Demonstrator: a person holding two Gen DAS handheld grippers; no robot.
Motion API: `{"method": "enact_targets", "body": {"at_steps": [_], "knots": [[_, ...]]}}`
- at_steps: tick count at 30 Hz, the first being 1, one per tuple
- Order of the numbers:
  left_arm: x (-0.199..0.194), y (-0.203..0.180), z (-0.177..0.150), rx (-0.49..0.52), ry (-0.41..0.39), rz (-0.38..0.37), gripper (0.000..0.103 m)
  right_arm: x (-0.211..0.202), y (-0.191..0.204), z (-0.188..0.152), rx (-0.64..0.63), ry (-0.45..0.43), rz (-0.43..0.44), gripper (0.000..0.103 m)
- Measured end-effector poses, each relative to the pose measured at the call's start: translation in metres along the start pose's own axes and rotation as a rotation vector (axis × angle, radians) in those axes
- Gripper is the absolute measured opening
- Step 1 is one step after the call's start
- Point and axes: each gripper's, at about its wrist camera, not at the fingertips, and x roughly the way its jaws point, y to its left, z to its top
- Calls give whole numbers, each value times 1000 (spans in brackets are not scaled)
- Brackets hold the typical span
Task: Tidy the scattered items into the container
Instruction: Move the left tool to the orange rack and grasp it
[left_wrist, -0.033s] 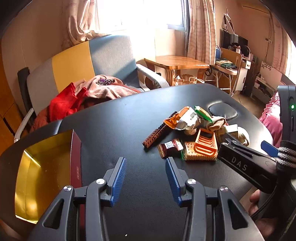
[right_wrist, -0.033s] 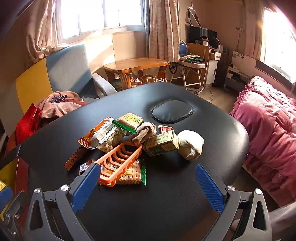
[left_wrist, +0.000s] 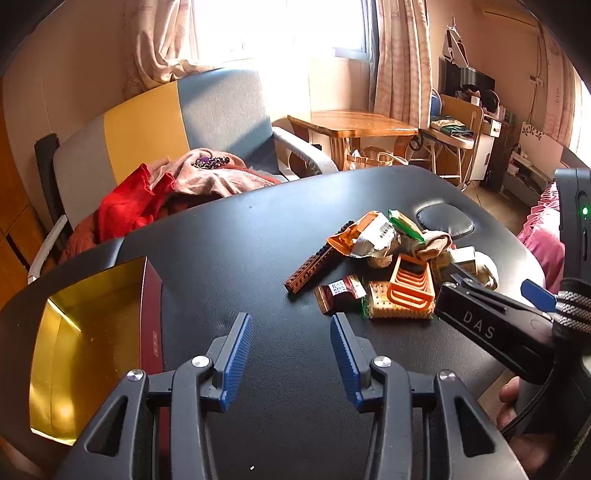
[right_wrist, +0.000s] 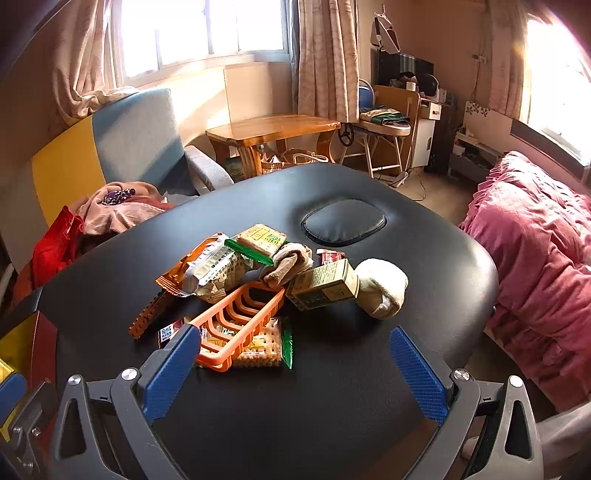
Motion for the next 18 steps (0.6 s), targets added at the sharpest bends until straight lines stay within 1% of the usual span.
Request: {"method": "enact_targets", "body": {"at_steps": [8,11,12,13,16,18], "knots": [[8,-2,-7,-13,17,-21,45,-5,0,-1,1,-1,14,103],[12,-2,-11,-12,29,-23,45,-3,-3,-3,-2,13,32,103],[15,-1,-14,-7,37,-25,45,-1,-5,-5,-4,18,55,103],[17,-1,-16,-2,44,-26,45,1,-9,-6,-2,23,105,103],[24,1,-24,12,68,-32,45,7,-28,-8,31,62,320,103],[28,2,-29,21,84,-35,45,15,-40,-6,58,87,420,103]]}}
